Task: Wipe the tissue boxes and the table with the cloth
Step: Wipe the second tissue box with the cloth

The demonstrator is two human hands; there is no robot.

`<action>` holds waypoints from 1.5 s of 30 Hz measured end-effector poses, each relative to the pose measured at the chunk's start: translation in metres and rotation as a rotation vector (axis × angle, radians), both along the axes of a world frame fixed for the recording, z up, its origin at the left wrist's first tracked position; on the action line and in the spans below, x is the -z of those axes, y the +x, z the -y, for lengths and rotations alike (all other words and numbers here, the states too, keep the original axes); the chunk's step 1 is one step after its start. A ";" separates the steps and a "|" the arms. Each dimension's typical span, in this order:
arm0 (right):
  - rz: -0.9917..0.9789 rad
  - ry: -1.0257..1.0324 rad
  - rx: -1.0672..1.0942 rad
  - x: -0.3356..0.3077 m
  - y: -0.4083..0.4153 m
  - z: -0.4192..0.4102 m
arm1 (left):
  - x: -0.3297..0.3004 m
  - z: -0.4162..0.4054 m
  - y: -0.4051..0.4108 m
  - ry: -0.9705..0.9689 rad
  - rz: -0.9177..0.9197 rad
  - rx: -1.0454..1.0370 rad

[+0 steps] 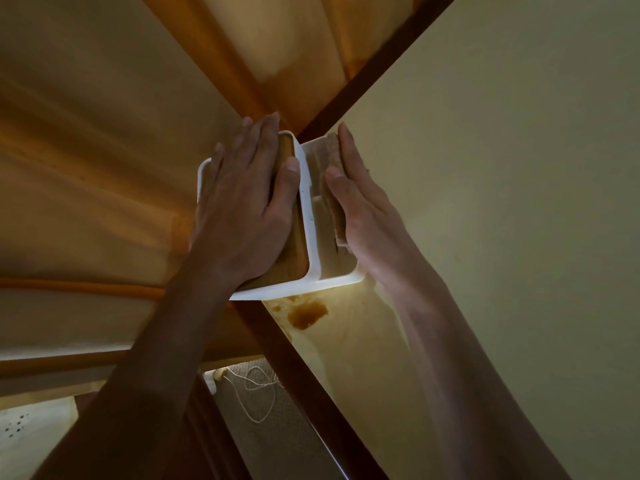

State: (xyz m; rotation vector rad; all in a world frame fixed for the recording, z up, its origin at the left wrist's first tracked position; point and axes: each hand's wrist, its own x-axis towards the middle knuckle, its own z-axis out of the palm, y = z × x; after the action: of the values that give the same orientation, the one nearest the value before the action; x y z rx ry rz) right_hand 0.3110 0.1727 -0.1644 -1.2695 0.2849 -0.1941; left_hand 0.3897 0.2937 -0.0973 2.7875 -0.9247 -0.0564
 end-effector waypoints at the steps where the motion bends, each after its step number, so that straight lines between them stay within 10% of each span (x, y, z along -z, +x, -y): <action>1: 0.003 0.015 0.004 0.000 -0.001 0.000 | 0.000 0.000 0.000 -0.012 -0.006 0.001; 16: -0.090 -0.122 0.006 -0.016 0.036 0.028 | -0.004 -0.001 -0.078 -0.014 -0.079 -0.478; 45: 0.119 -0.099 0.418 0.006 -0.070 -0.063 | -0.024 0.018 -0.016 -0.275 -0.183 -0.122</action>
State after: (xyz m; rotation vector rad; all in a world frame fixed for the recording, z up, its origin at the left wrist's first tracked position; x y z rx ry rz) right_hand 0.2411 0.2353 -0.1700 -1.2799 0.4402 -0.6454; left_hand 0.3737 0.2762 -0.0733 2.5275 -0.6620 -0.1501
